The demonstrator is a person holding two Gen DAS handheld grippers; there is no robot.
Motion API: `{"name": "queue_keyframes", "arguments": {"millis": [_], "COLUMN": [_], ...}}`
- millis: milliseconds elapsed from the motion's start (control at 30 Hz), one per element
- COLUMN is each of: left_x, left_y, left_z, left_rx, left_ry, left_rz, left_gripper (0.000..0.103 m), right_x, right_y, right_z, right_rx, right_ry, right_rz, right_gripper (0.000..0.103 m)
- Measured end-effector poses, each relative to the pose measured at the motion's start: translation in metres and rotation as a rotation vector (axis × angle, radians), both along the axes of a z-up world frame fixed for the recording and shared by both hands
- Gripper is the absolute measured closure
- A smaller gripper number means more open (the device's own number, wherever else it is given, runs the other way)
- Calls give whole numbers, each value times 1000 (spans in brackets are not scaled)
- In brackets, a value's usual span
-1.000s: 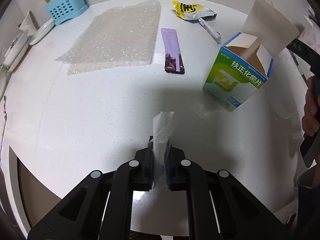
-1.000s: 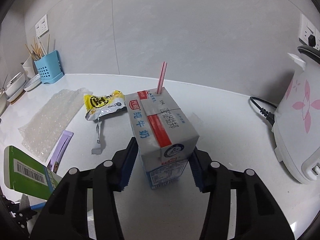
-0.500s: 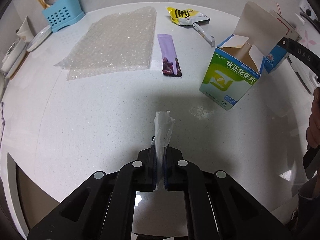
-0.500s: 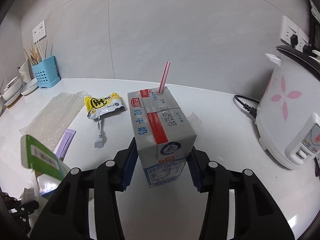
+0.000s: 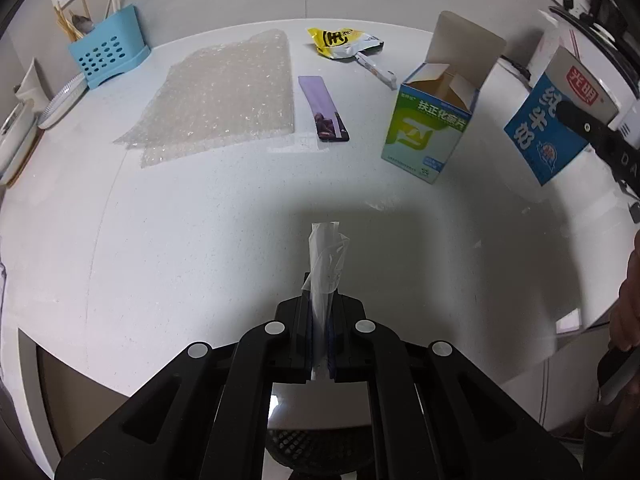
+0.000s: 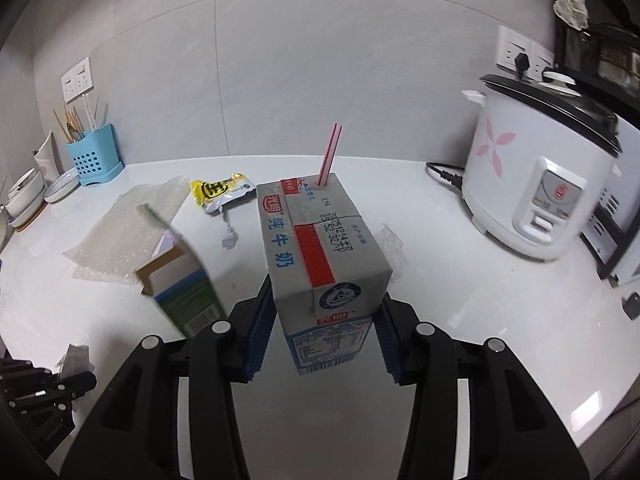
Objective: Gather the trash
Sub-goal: 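Carry the plastic bag and milk carton over the wastebasket with both tools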
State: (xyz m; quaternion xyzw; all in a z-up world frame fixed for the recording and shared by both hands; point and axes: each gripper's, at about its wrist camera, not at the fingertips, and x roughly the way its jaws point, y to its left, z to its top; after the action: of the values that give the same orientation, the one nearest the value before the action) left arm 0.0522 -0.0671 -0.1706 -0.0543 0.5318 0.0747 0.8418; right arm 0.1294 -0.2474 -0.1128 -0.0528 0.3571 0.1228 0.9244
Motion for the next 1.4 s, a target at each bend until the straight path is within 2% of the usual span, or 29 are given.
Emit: {"name": "queue_keyframes", "arguments": {"millis": [467, 833, 1167, 1400], "left_x": [-64, -125, -156, -163], "left_y": [10, 9, 2, -4], "left_z": [14, 9, -22, -61], "left_rx": [-5, -19, -69, -74], "left_ry": [-40, -24, -15, 7], "left_rz": [-73, -97, -116, -135], "left_gripper": [99, 99, 99, 99], "right_x": [-106, -194, -238, -250], "right_y": [19, 34, 40, 39], "right_z": [12, 4, -32, -84], "right_rx": [29, 57, 8, 4], "right_ry": [13, 105, 157, 204], "right_rz": [14, 89, 118, 128], "right_gripper": [59, 60, 60, 60]}}
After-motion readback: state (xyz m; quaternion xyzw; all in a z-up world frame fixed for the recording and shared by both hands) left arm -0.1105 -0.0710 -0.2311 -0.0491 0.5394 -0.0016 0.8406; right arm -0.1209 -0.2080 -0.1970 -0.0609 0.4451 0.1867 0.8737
